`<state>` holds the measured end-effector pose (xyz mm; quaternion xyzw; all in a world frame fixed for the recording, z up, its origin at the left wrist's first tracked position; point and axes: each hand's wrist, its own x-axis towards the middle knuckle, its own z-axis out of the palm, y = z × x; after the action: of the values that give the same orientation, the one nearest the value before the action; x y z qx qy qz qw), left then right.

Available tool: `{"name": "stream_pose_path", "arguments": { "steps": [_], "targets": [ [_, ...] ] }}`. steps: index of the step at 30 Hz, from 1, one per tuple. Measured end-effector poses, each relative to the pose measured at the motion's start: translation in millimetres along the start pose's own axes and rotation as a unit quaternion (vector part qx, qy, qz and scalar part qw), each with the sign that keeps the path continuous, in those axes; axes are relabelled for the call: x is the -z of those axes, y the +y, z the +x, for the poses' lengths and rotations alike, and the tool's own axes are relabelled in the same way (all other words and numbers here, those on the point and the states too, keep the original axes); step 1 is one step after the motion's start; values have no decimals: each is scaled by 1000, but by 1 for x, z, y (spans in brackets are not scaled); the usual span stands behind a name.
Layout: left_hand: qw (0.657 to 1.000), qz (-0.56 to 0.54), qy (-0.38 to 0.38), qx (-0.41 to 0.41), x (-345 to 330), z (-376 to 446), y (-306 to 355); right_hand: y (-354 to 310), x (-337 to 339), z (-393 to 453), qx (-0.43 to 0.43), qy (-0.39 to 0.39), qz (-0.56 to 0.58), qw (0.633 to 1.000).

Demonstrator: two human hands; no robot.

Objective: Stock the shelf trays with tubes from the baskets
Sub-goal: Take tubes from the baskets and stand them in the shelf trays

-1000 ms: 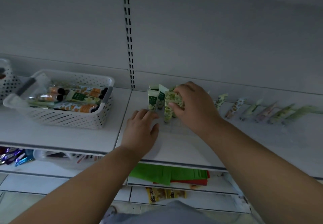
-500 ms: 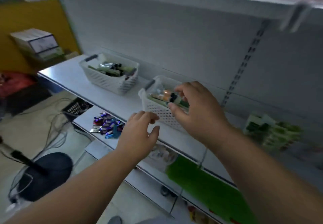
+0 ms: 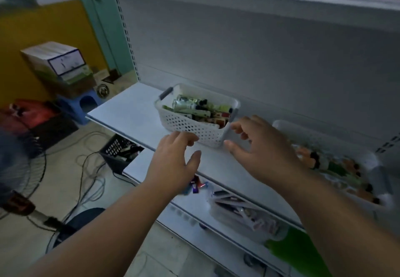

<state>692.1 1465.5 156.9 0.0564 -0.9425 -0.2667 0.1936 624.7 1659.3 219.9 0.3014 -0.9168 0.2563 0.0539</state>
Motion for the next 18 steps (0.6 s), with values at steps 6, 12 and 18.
{"name": "stream_pose_path", "arguments": {
  "steps": [6,12,18],
  "targets": [
    [999,-20,37,14,-4,47,-34,9,-32,88,38,-10,12,999],
    [999,-41,31,-1,14,89,-72,9,-80,173,-19,-133,-31,990],
    [991,-90,-15,-93,25,149,-107,0,-107,206,-79,-220,-137,962]
  ]
}}
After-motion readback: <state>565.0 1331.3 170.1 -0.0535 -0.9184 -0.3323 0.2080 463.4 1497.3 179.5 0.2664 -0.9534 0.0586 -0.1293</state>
